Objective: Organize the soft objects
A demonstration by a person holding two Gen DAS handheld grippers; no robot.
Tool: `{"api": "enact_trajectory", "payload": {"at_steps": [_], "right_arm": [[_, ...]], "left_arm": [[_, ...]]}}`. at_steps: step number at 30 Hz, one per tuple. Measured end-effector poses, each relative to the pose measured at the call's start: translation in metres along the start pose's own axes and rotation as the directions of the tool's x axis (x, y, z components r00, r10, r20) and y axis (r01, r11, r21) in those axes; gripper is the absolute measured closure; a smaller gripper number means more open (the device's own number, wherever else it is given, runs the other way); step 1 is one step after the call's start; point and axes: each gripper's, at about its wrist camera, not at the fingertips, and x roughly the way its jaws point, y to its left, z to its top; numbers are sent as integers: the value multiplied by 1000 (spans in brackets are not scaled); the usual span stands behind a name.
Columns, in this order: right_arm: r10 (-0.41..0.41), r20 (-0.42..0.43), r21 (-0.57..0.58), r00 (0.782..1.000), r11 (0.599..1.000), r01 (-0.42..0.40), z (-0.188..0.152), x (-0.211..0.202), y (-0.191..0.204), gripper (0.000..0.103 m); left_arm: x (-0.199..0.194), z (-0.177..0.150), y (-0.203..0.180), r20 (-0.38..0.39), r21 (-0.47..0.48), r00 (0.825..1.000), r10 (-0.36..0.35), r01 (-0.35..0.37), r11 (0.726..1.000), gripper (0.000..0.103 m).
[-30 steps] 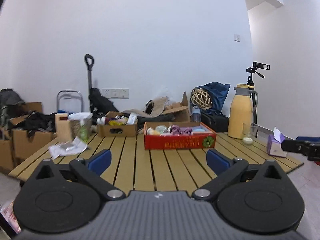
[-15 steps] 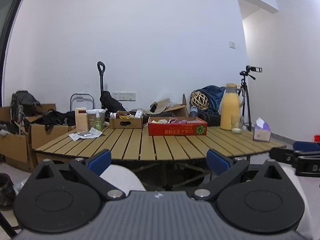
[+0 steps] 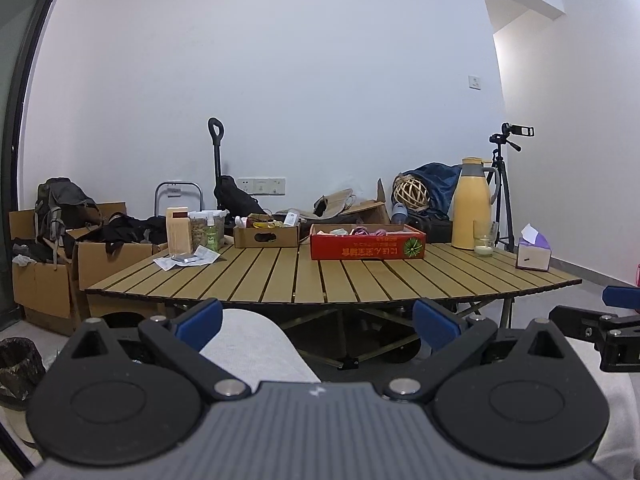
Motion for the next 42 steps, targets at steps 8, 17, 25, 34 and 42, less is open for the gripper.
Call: {"api": "enact_trajectory", "payload": {"at_steps": [8,17,25,34,42], "right_arm": [[7,10,9,1000,1000,-7,1,0,-1,2],[6,9,18,1000,1000,-7,1,1,-4,2],[9,9,22,1000,1000,-9,0,1,-5,2],[10,16,19,1000,1000,-10,-1,1,-5,2],[14,20,20,1000,1000,-14,-2,-1,-7,2]], "left_arm": [[-2,0,3,15,-12,1000,1,-1,1000,0],[-2,-1,1,21,-9,1000,-16,16,1000,0],[-2,-2,1,23,-6,999,-23,23,1000,0],[-3,-2,4,26,-5,999,-28,28,1000,0],[-2,-2,6,25,-6,999,-28,28,1000,0]]}}
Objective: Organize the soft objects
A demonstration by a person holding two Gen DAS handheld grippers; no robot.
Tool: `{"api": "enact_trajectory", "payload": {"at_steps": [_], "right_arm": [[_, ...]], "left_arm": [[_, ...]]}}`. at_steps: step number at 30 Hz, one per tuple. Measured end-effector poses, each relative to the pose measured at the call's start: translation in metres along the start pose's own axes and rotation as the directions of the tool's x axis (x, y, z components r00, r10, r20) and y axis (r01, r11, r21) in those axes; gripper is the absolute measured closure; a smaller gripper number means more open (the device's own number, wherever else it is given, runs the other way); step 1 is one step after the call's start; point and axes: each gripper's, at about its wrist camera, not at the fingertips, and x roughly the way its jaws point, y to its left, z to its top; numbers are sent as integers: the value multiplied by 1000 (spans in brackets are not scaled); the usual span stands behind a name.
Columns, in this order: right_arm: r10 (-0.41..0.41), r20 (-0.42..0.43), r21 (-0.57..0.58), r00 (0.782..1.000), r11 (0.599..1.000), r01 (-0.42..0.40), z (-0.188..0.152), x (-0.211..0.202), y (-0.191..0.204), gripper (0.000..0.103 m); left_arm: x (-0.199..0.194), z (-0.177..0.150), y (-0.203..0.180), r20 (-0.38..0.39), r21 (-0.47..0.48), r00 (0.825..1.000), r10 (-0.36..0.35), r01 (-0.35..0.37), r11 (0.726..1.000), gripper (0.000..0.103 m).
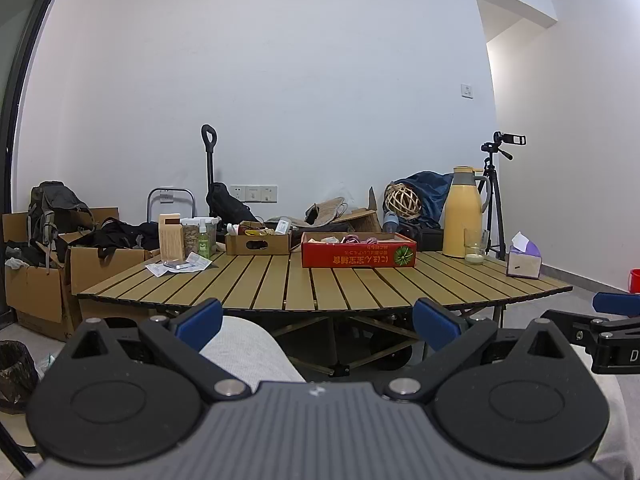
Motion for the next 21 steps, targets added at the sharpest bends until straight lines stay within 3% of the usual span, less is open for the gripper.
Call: {"api": "enact_trajectory", "payload": {"at_steps": [21], "right_arm": [[1,9,-1,1000,1000,-1,1,-2,-2,2]], "left_arm": [[-3,0,-5,8,-2,1000,10,-10,1000,0]]}}
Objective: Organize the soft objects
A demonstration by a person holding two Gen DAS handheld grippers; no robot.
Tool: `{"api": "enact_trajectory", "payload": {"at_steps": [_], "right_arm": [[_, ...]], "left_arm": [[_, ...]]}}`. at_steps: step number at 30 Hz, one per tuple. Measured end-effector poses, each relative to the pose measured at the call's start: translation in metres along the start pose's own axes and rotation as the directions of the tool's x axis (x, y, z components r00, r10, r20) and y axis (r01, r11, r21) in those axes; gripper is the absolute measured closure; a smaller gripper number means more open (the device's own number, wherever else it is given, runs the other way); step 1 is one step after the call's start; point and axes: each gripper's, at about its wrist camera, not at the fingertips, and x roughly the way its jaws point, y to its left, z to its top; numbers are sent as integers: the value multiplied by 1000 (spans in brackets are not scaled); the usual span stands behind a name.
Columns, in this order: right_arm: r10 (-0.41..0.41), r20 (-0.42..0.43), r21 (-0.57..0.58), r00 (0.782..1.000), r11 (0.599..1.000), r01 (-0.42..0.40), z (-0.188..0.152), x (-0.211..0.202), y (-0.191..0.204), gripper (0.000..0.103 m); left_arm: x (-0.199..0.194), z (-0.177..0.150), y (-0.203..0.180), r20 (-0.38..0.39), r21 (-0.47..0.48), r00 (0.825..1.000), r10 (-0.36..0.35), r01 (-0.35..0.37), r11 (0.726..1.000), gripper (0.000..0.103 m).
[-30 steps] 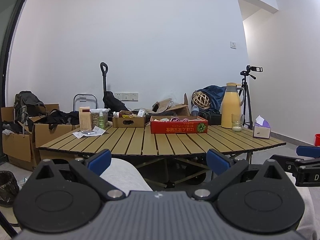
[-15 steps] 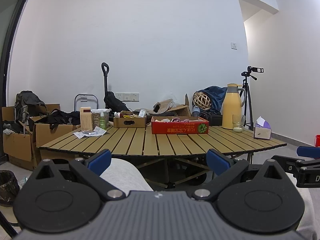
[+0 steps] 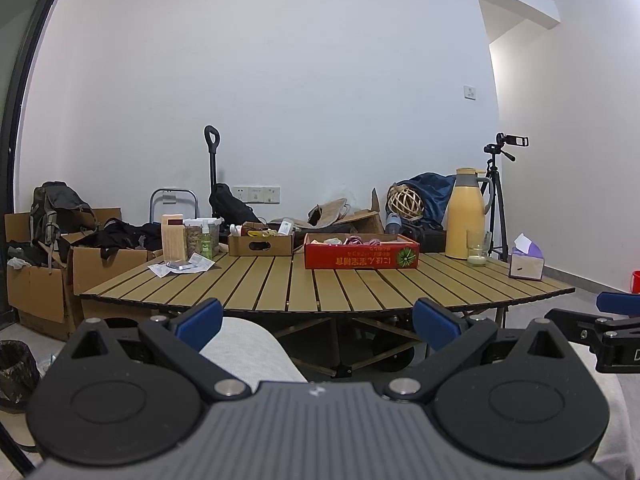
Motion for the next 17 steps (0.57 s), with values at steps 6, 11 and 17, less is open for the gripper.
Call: {"api": "enact_trajectory", "payload": {"at_steps": [6,11,17], "right_arm": [[0,1,-1,1000,1000,0,0,-1,-1,2],[-1,2,0,1000,1000,1,0,-1,0,2],[0,0,0,1000,1000,0,0,-1,-1,2]], "left_arm": [[-2,0,-1,7,4,1000,-3,3,1000,0],[-2,0,-1,7,3,1000,-2,1,1000,0],[-2,-1,-1,12,0,1000,-13,13,1000,0]]}}
